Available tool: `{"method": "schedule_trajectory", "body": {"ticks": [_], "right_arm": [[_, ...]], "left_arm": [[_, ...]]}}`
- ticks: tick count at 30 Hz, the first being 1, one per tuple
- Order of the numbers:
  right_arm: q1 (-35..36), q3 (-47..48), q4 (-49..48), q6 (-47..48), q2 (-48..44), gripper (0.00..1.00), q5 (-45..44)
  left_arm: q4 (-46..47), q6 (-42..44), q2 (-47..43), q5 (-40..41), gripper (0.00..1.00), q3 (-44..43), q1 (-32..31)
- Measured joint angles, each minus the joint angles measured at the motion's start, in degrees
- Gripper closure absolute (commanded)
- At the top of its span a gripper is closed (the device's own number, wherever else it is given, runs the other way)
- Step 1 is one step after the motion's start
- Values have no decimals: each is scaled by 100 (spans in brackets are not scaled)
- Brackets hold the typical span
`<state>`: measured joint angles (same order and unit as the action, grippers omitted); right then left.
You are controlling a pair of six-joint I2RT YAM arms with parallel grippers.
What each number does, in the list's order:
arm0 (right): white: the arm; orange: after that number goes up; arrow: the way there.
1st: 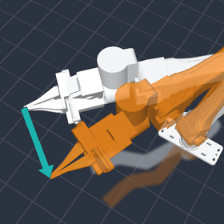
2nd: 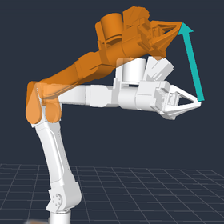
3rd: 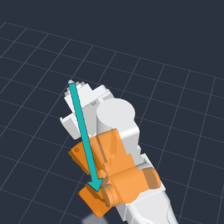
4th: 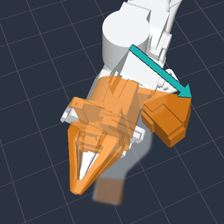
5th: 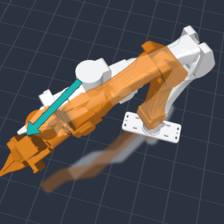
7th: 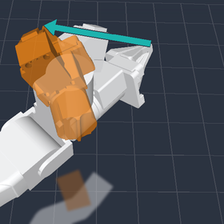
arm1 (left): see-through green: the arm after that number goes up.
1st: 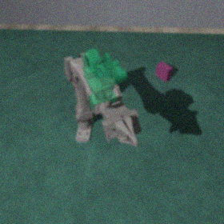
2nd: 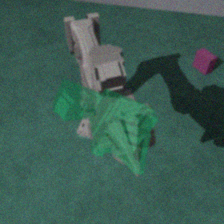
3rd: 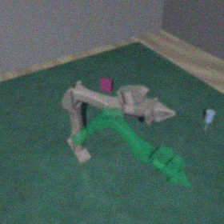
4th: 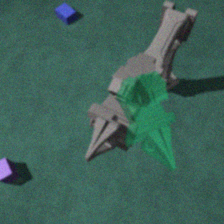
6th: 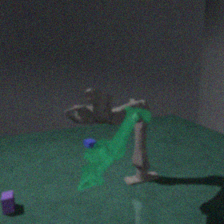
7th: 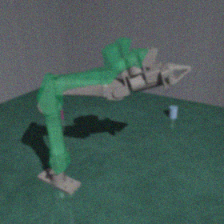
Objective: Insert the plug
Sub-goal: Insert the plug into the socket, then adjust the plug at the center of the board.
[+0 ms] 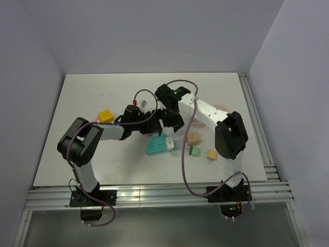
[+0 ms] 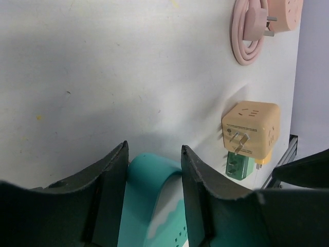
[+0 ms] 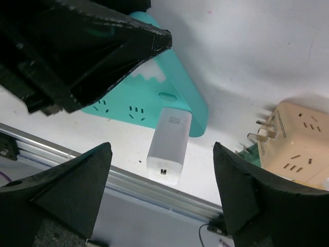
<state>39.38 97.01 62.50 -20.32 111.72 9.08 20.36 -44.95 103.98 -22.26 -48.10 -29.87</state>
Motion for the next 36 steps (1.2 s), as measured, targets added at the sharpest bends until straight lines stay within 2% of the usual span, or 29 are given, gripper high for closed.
{"method": "schedule_trajectory", "body": {"ticks": [7, 18, 27, 32, 36], "right_arm": [[42, -848, -684, 42, -813, 7, -118], [166, -2651, -1965, -256, -2706, 8, -223], [527, -4293, -3178, -717, -3842, 8, -577], [564, -4863, -3571, -933, -4450, 21, -901], [566, -5174, -4164, -1202, -4642, 26, -883]], "left_arm": [[7, -4, -39, -90, 78, 68, 109], [-90, -15, -179, -28, 78, 170, 275], [-136, -9, -442, 68, 72, 439, 485], [-138, 22, -490, 133, 72, 479, 581], [-136, 22, -496, 179, 73, 481, 640]]}}
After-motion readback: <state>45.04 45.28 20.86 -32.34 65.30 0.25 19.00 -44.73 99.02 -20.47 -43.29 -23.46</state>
